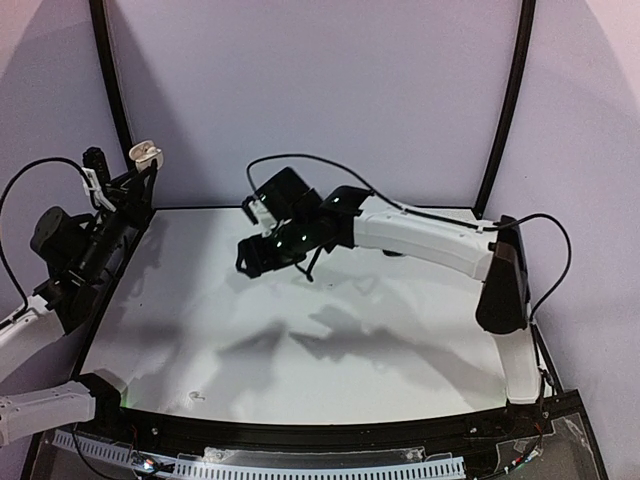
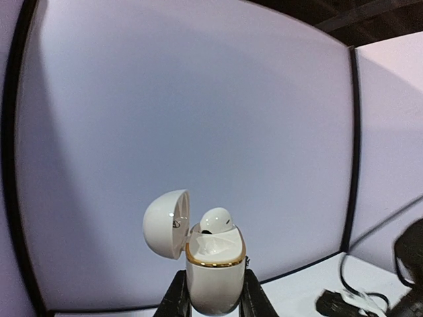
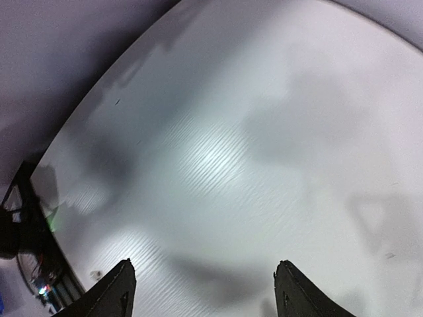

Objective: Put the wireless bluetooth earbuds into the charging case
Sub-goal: Adjust the left earbud at the center of the board.

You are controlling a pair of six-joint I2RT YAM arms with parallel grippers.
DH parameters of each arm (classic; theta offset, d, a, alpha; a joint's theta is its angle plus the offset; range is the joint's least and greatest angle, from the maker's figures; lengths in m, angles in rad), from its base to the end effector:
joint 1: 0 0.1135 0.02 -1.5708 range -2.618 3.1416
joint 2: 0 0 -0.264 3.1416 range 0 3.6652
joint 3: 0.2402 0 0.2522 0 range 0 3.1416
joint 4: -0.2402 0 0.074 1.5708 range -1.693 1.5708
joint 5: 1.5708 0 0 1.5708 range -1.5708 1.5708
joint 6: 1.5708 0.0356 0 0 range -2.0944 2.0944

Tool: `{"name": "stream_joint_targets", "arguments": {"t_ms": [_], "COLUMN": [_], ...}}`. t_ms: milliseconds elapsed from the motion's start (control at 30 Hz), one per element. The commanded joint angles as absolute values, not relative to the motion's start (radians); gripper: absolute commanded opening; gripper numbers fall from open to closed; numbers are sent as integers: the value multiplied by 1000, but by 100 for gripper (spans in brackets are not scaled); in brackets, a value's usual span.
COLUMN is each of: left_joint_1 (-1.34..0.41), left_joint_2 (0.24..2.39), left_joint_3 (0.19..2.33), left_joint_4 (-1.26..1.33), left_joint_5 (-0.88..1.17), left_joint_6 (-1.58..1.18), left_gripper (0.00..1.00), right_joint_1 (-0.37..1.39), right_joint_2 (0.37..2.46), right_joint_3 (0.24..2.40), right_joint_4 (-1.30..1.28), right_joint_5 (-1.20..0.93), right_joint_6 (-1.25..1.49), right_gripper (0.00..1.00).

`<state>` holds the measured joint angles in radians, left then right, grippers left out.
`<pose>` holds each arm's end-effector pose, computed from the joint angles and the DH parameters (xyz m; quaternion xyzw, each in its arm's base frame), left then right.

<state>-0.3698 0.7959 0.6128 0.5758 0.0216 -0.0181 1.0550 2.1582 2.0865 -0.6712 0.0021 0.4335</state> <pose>0.1753 -0.0688 0.3585 0.1060 0.5454 -0.1661 0.8147 0.2445 0.4311 0.3014 -0.2795 0.8718 0.2718 0.2965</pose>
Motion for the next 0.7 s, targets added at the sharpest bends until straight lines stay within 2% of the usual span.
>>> {"name": "stream_joint_targets", "arguments": {"t_ms": [0,200,333,533,667], "left_joint_1": [-310,-271,-270,-274,-292], "left_joint_2": [770,718,685,657,650], "left_joint_3": [631,595,537,492,483], "left_joint_4": [459,504,561,598,595], "left_joint_5": [-35,-37,-6,50,66], "left_joint_6": [-41,-20,-43,-64,-74], "left_gripper": [1,1,1,1,1], "right_joint_1": [1123,1229,1282,1383,1406], "right_joint_2": [2231,2446,2461,2525,2560], "right_joint_3": [2134,2414,2349,2370,2358], "right_joint_4": [-653,-773,-708,-692,-661], "right_joint_5": [-124,-59,-32,51,69], "right_joint_6": [497,525,592,546,509], "right_gripper": [67,64,64,66,61]}}
